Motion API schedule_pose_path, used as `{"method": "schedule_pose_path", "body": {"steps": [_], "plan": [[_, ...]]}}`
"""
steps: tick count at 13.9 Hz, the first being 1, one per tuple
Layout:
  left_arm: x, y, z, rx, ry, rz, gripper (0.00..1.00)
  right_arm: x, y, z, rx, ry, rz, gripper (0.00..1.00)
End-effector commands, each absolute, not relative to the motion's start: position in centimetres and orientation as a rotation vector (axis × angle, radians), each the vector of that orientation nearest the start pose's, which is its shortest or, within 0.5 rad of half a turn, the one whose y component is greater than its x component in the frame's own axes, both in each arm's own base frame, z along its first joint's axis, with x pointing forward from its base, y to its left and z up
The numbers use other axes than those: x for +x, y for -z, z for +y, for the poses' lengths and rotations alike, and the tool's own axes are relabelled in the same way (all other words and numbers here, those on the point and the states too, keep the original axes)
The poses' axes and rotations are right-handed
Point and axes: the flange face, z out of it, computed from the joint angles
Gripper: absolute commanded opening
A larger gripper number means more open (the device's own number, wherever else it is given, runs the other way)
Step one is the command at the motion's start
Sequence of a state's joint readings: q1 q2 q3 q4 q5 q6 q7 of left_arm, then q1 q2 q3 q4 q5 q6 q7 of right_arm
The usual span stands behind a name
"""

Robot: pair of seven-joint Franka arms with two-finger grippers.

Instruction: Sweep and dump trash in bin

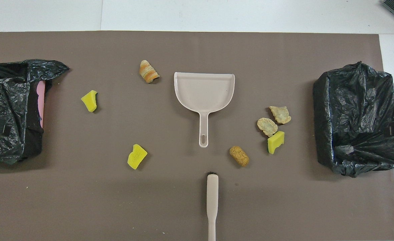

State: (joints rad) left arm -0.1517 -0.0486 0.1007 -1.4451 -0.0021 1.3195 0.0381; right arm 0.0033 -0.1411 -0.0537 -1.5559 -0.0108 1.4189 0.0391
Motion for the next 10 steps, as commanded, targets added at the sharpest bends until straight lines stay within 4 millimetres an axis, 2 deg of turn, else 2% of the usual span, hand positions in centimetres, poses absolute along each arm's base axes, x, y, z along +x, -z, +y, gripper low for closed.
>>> {"method": "schedule_pose_path", "body": {"steps": [1, 6, 10], "plan": [[50.80, -68.80, -2.56, -3.124, -0.120, 0.163, 1.00, 48.85, -69.19, -3.11, -3.121, 0.007, 0.177, 1.00], [50.89, -68.89, -3.04, -3.129, -0.104, 0.168, 1.00, 48.88, -69.23, -3.33, -3.124, 0.014, 0.185, 1.00], [50.93, -68.89, -2.28, -3.133, -0.104, 0.142, 1.00, 48.66, -69.67, -3.67, -3.139, 0.021, 0.185, 1.00]]}}
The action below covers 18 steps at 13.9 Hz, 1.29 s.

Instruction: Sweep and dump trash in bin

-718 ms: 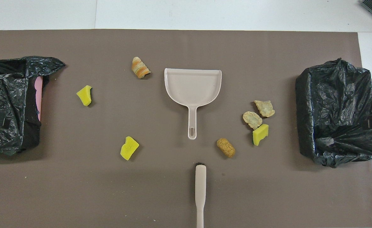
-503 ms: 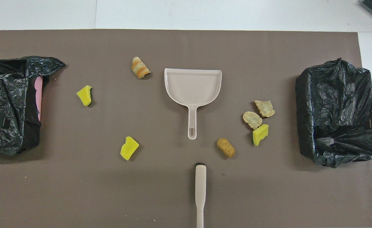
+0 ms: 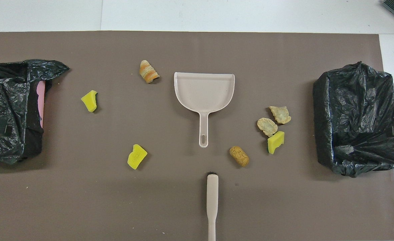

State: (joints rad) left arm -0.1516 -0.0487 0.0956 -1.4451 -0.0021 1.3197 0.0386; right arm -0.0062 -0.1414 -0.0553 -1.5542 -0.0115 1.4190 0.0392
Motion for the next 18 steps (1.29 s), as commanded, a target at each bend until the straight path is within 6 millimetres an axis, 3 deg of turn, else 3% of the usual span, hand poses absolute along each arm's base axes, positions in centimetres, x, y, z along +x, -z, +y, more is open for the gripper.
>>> {"method": "schedule_pose_path", "body": {"steps": [1, 18], "plan": [[50.94, -68.89, -2.04, -3.133, -0.104, 0.137, 1.00, 48.55, -69.87, -3.62, -3.143, 0.033, 0.169, 1.00], [50.21, -68.41, -2.95, -3.132, -0.126, 0.162, 1.00, 48.54, -69.04, -4.10, -3.141, 0.007, 0.181, 1.00]]}}
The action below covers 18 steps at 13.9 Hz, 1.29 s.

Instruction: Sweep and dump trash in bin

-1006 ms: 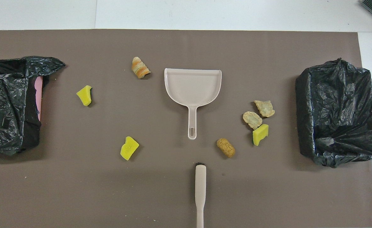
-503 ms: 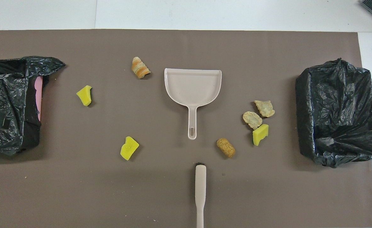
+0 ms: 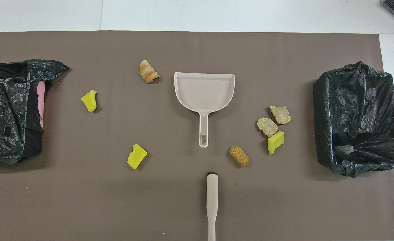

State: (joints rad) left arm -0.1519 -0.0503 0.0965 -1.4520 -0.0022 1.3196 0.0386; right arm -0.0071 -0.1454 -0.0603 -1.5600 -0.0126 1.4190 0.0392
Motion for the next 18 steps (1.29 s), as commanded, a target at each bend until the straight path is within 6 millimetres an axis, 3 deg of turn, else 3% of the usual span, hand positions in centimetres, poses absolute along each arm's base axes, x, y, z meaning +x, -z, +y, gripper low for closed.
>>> {"method": "schedule_pose_path", "body": {"steps": [1, 7, 11, 13, 18], "plan": [[50.2, -68.4, -3.3, -3.133, -0.126, 0.162, 1.00, 48.5, -69.0, -4.1, -3.141, 0.007, 0.181, 1.00], [49.5, -67.8, -4.1, -3.134, -0.136, 0.190, 1.00, 48.5, -68.7, -4.1, -3.144, -0.008, 0.181, 1.00], [47.8, -66.7, -6.5, -3.135, -0.091, 0.276, 1.00, 48.5, -68.6, -4.2, -3.144, -0.010, 0.181, 1.00], [45.7, -64.8, -10.1, -3.129, -0.105, 0.331, 1.00, 48.5, -68.5, -4.2, -3.144, -0.013, 0.181, 1.00], [39.5, -59.3, -21.5, -3.101, -0.158, 0.381, 1.00, 48.5, -68.5, -4.2, -3.144, -0.013, 0.181, 1.00]]}}
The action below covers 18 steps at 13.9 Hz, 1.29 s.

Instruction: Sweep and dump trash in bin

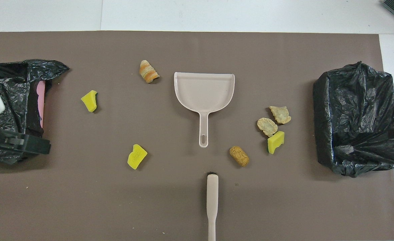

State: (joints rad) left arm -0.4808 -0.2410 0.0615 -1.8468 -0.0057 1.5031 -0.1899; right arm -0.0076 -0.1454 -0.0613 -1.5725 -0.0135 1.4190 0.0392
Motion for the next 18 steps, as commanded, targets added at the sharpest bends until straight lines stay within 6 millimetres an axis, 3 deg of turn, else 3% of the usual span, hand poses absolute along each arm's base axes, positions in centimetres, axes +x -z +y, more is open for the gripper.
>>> {"method": "schedule_pose_path", "body": {"steps": [1, 3, 10, 13, 15, 18], "plan": [[37.9, -58.0, -23.9, -3.084, -0.182, 0.403, 1.00, 48.5, -68.5, -4.2, -3.144, -0.013, 0.181, 1.00], [34.6, -56.2, -28.7, -3.108, -0.181, 0.398, 1.00, 48.5, -68.4, -4.2, -3.144, -0.018, 0.181, 1.00], [23.7, -50.6, -39.6, -3.195, -0.192, 0.396, 1.00, 48.5, -68.4, -4.1, -3.144, -0.022, 0.181, 1.00], [19.5, -46.1, -44.6, -3.169, -0.202, 0.288, 1.00, 48.5, -69.1, -3.1, -3.130, 0.002, 0.150, 1.00], [18.5, -44.1, -46.8, -3.218, -0.159, 0.081, 1.00, 48.0, -69.9, -2.5, -3.129, 0.036, 0.126, 1.00], [18.6, -40.9, -48.0, -3.197, -0.159, 0.090, 1.00, 47.8, -69.0, -2.2, -3.128, 0.002, 0.096, 1.00]]}}
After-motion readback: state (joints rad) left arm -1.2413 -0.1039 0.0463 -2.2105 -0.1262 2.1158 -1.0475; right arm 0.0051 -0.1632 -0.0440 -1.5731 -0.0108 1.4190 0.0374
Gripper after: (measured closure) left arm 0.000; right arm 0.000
